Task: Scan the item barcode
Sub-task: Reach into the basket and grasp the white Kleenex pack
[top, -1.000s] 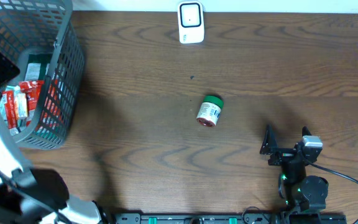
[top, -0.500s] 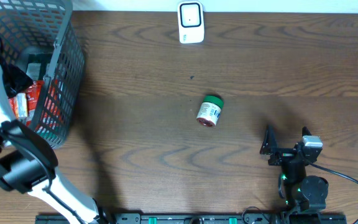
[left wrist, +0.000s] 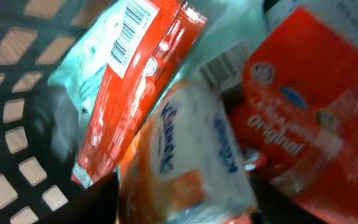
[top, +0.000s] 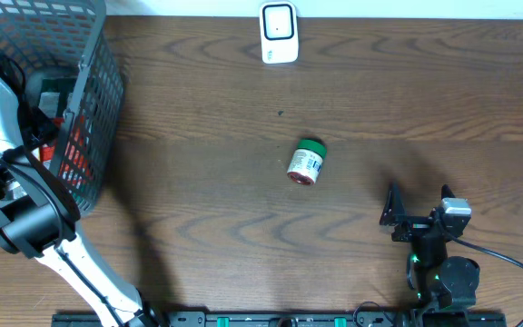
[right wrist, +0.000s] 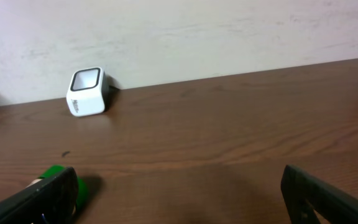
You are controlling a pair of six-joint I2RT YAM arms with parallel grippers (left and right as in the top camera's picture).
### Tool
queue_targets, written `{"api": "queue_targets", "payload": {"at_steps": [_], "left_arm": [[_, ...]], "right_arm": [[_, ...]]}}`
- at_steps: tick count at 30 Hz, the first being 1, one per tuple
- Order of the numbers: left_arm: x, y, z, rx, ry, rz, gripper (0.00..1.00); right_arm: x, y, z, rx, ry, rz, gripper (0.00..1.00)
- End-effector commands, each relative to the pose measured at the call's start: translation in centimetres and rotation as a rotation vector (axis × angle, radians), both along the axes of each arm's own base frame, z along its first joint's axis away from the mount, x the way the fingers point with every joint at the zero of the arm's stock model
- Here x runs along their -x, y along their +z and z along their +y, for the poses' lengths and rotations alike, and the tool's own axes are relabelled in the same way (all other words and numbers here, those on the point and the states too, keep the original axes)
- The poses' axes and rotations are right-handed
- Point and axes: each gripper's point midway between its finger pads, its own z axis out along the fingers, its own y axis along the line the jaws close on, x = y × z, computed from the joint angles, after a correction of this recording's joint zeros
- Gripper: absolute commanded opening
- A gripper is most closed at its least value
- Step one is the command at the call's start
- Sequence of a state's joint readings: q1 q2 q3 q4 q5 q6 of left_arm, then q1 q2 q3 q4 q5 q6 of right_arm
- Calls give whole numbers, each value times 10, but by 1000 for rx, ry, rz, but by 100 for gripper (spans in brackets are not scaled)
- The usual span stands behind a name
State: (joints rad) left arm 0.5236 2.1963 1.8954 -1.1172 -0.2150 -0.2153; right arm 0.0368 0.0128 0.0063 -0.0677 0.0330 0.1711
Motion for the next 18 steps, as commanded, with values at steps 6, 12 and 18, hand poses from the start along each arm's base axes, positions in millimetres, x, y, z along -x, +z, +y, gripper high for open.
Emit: {"api": "queue_targets", "payload": {"at_steps": [6, 12, 18], "left_arm": [[-3, -4, 4, -5, 1, -5, 32], [-8, 9, 7, -25, 2, -40, 15], [-13, 61, 10, -93, 27, -162, 14]], "right_arm": [[0, -1, -2, 11, -5, 1, 99], [0, 0, -2, 11, -5, 1, 99], [0, -1, -2, 11, -5, 1, 99]]}}
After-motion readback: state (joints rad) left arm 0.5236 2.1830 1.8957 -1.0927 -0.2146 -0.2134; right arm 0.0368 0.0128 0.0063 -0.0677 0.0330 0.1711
